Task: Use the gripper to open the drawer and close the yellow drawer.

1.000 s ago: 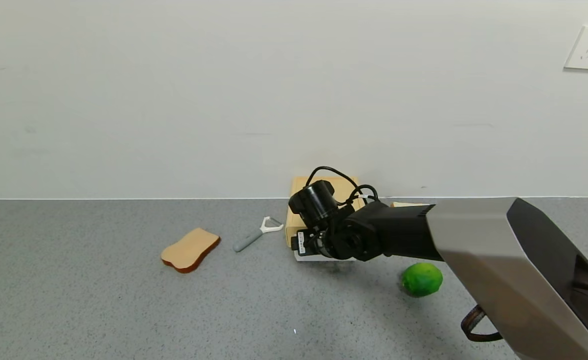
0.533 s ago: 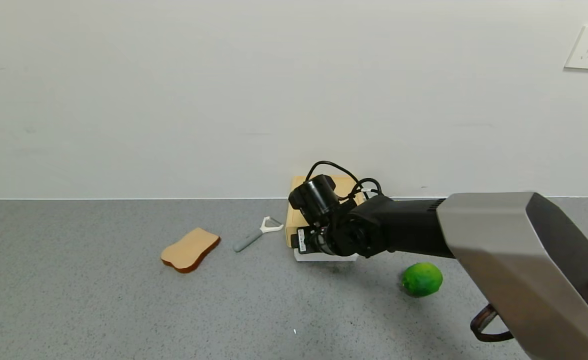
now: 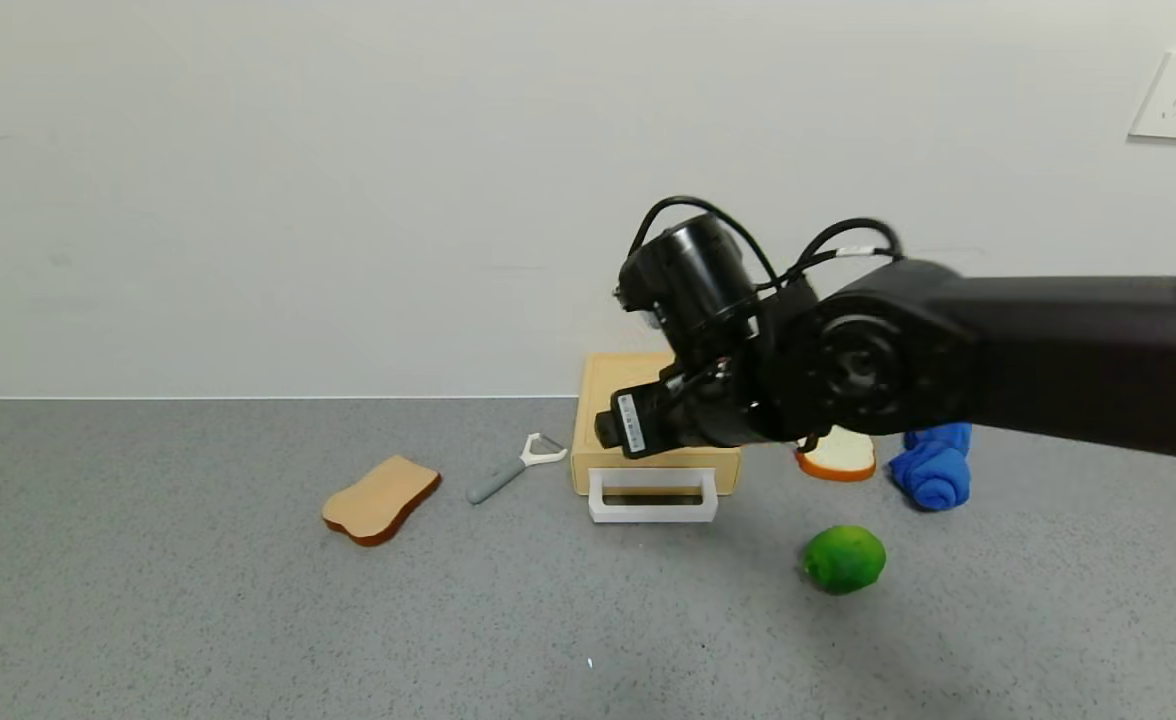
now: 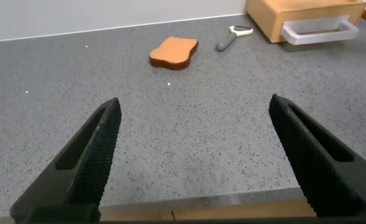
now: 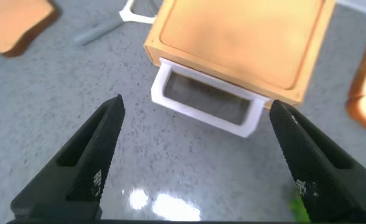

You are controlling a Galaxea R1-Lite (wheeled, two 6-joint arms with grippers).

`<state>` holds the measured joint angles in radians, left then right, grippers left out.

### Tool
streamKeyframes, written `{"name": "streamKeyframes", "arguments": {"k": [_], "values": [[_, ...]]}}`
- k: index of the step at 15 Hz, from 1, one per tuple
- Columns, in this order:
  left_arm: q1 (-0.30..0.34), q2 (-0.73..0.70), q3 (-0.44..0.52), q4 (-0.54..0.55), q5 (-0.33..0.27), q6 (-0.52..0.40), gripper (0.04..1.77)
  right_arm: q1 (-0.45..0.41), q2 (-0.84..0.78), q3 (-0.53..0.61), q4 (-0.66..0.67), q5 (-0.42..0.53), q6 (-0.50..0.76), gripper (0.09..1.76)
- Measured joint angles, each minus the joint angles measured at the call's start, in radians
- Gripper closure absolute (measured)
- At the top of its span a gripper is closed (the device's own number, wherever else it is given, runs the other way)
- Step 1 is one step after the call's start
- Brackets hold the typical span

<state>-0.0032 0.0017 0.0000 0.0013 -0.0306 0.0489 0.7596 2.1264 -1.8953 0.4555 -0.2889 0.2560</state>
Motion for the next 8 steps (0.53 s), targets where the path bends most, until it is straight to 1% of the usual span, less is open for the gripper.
{"name": "streamKeyframes", "arguments": {"k": [2,5,8], "values": [[0.0,0.0,0.0,0.0,0.0,0.0,0.09,-0.025,-0.135,0.092,0.001,0.077,-0.087,0.14],[0.0,0.0,0.0,0.0,0.0,0.0,0.09,-0.095,-0.349,0.262,-0.003,0.206,-0.197,0.14],[0.0,0.0,0.0,0.0,0.0,0.0,0.09,-0.172,-0.546,0.425,-0.011,0.265,-0.236,0.14]]}}
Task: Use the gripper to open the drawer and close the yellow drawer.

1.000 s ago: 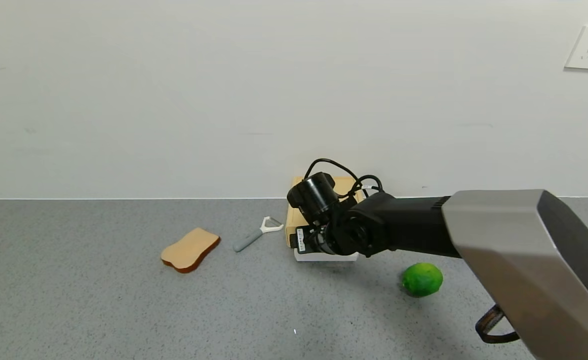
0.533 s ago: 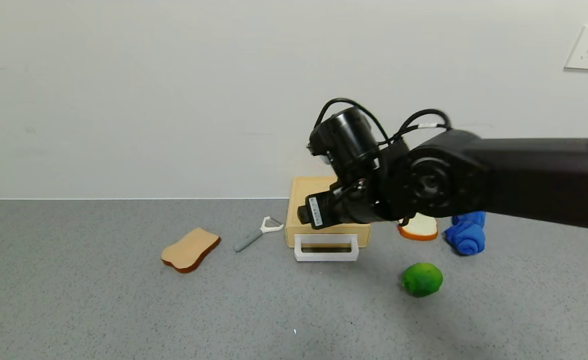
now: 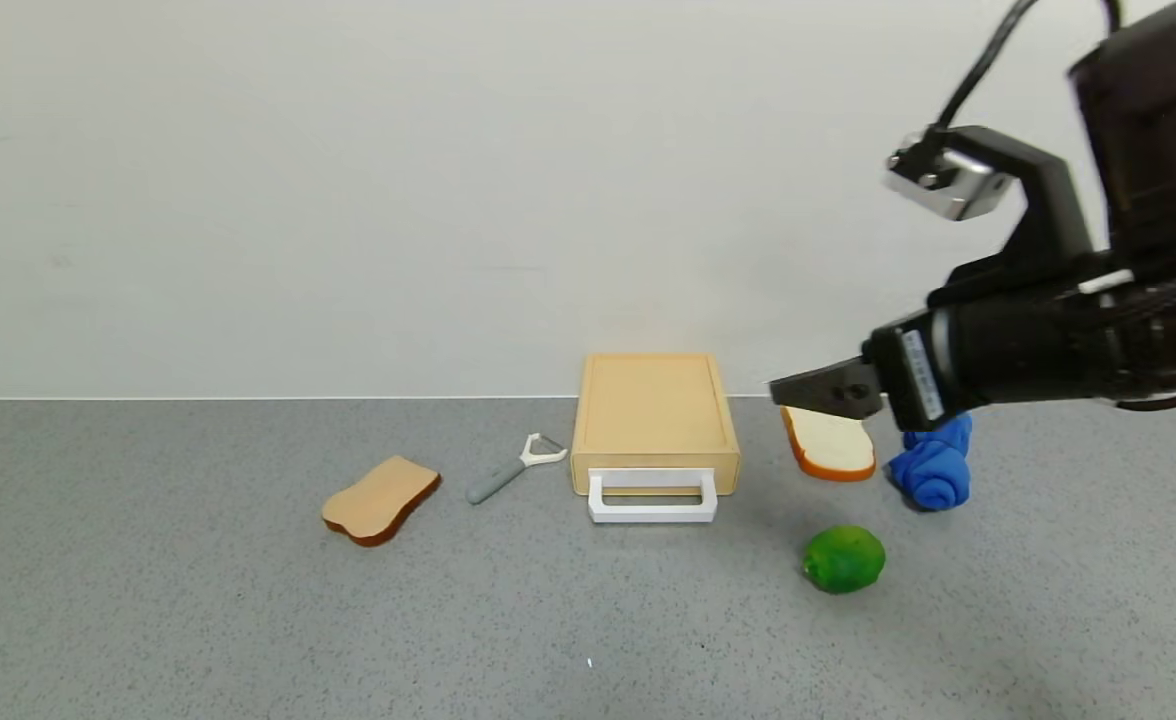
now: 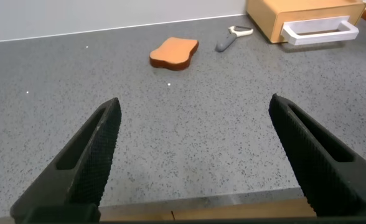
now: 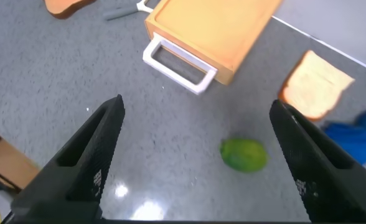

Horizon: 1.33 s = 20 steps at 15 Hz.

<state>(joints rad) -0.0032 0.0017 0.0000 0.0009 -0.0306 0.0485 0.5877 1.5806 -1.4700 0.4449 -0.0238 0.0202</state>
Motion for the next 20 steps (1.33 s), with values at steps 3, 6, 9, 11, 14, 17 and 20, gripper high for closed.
{"name": "streamKeyframes", "arguments": {"k": [3,6,9,11,14,17,20], "values": [[0.0,0.0,0.0,0.0,0.0,0.0,0.09,-0.076,-0.175,0.172,-0.044,0.009,-0.006,0.14],[0.0,0.0,0.0,0.0,0.0,0.0,0.09,-0.142,-0.353,0.334,-0.09,-0.006,-0.001,0.14],[0.0,0.0,0.0,0.0,0.0,0.0,0.09,-0.19,-0.552,0.48,-0.099,-0.071,0.009,0.14],[0.0,0.0,0.0,0.0,0.0,0.0,0.09,-0.219,-0.69,0.562,-0.095,-0.142,0.024,0.14],[0.0,0.0,0.0,0.0,0.0,0.0,0.09,-0.324,-0.877,0.632,-0.036,-0.214,0.053,0.14],[0.0,0.0,0.0,0.0,0.0,0.0,0.09,-0.486,-1.033,0.65,0.05,-0.225,0.058,0.14],[0.0,0.0,0.0,0.001,0.0,0.0,0.09,-0.588,-1.169,0.65,0.132,-0.19,0.056,0.14]]}}
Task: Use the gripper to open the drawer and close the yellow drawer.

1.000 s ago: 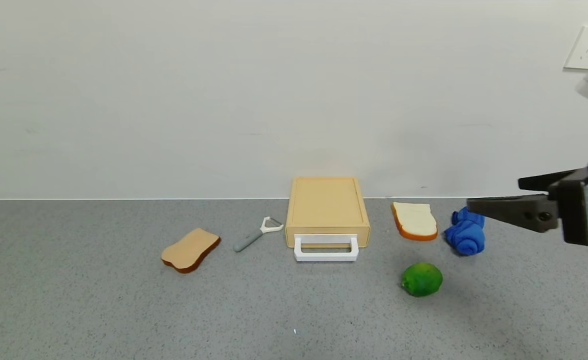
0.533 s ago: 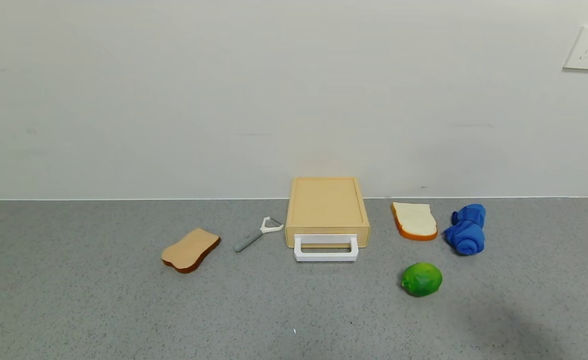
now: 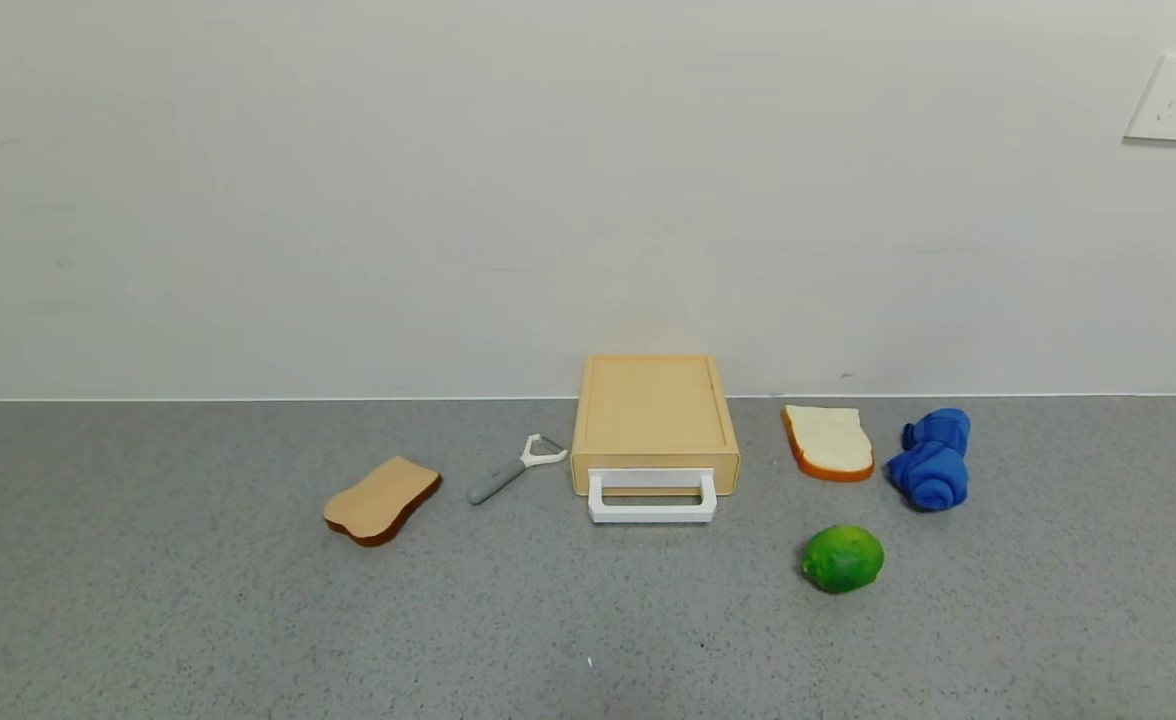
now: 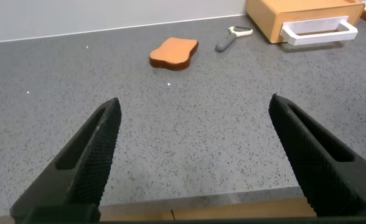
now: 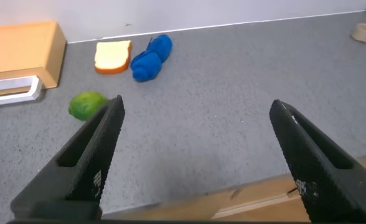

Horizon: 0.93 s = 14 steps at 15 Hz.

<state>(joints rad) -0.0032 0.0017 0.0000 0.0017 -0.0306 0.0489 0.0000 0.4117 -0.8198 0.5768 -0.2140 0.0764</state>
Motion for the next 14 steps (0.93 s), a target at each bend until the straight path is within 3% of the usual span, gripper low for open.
{"name": "streamKeyframes", "arguments": {"k": [6,14], "values": [[0.0,0.0,0.0,-0.001,0.0,0.0,0.09,-0.016,-0.232,0.073,0.05,0.145,-0.012,0.14],[0.0,0.0,0.0,-0.001,0.0,0.0,0.09,-0.009,-0.382,0.559,-0.383,0.177,-0.05,0.14]]}}
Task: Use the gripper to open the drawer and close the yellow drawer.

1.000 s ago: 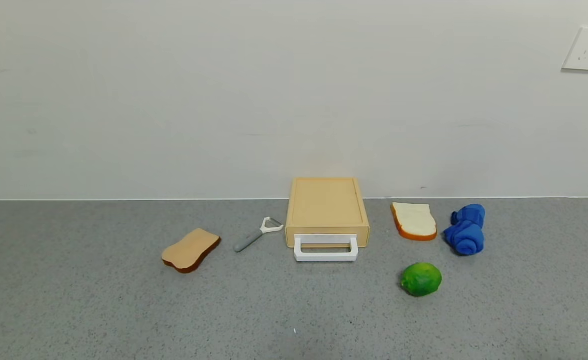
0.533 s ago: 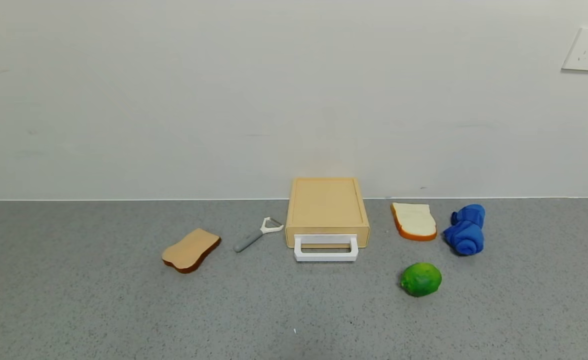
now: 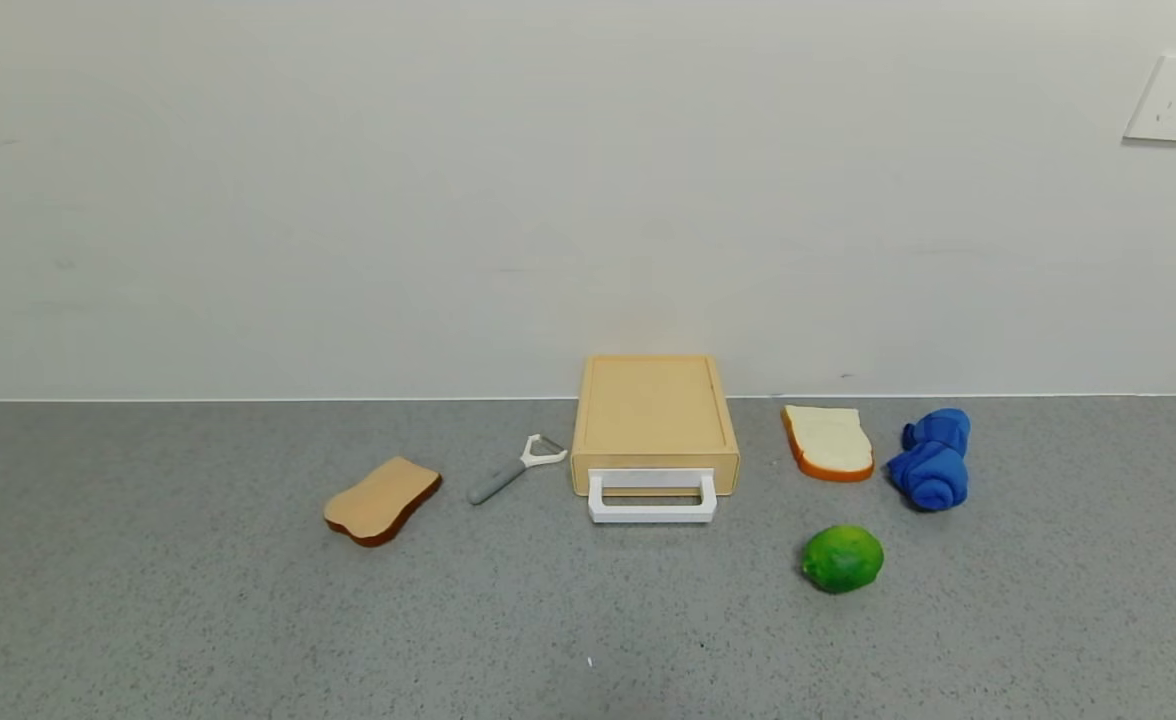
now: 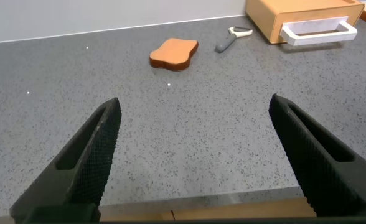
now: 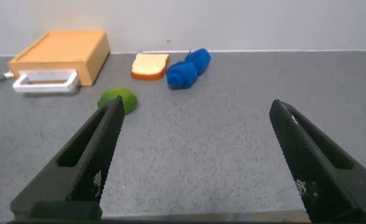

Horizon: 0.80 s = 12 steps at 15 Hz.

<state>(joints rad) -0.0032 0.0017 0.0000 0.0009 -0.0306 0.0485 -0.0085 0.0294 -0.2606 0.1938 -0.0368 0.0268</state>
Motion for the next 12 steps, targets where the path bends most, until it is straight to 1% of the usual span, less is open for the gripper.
{"name": "streamKeyframes", "arguments": {"k": [4,5,7,12], "values": [[0.0,0.0,0.0,0.0,0.0,0.0,0.09,0.001,-0.026,0.203,-0.179,0.007,-0.019,0.14],[0.0,0.0,0.0,0.0,0.0,0.0,0.09,0.001,-0.028,0.232,-0.19,0.007,-0.019,0.14],[0.0,0.0,0.0,0.0,0.0,0.0,0.09,0.001,-0.029,0.253,-0.191,0.006,-0.016,0.14],[0.0,0.0,0.0,0.0,0.0,0.0,0.09,0.002,-0.029,0.261,-0.189,0.005,-0.015,0.14]]}}
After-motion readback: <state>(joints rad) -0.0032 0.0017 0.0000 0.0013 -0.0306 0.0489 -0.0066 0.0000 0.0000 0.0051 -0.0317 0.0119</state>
